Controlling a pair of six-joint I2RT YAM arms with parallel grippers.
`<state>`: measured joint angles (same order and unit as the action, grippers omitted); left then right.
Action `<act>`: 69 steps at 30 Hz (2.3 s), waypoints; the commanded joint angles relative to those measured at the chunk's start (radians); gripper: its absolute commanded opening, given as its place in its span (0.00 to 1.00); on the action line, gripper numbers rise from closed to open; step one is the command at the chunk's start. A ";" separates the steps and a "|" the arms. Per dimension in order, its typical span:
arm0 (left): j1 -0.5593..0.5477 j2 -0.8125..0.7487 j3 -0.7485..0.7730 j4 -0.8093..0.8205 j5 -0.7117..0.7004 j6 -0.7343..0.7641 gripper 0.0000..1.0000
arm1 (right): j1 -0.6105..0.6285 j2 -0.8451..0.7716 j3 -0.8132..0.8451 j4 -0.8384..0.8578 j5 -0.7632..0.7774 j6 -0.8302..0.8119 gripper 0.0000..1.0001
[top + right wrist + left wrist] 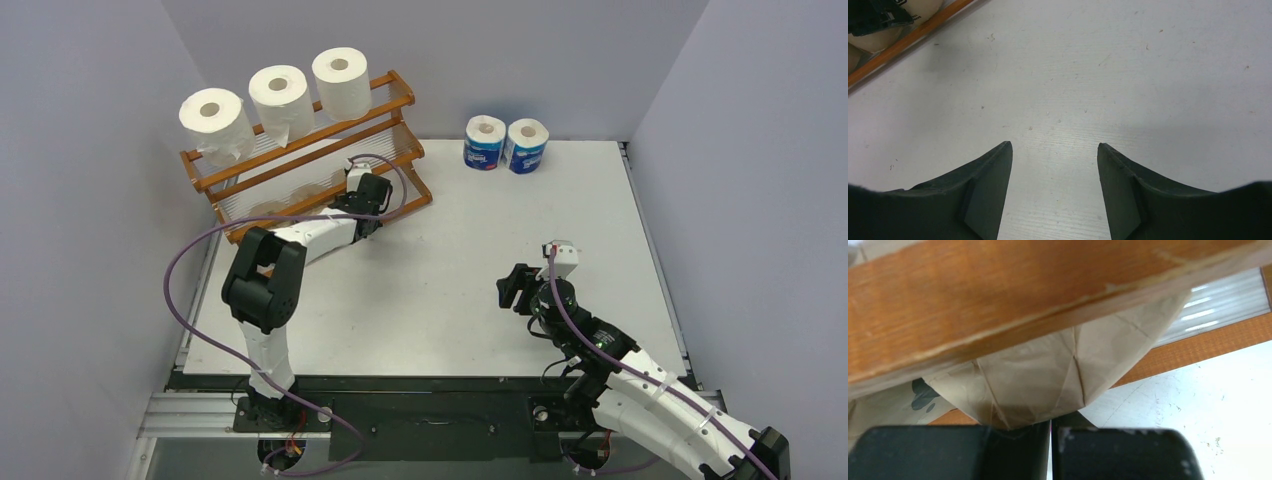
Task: Place and organize the paper towels onto the shelf
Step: Place the paper towel on the shelf, then move the paper towel to the center of the board.
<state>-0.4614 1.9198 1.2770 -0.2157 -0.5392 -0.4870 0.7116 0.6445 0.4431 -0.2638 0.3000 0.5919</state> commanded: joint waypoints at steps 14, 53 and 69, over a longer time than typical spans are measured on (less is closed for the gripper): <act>0.009 0.021 0.071 0.039 -0.005 0.007 0.00 | -0.009 -0.010 0.008 -0.001 0.038 -0.004 0.59; -0.286 -0.404 -0.160 0.008 -0.046 0.011 0.59 | -0.010 0.000 0.007 0.002 0.021 0.023 0.59; -0.339 -0.794 -0.429 -0.013 0.076 -0.047 0.96 | -0.126 0.108 0.135 -0.030 0.131 0.149 0.79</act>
<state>-0.7986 1.2087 0.8612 -0.2173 -0.5007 -0.5175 0.6327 0.7429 0.5156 -0.3084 0.3794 0.6769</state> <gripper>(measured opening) 0.967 0.778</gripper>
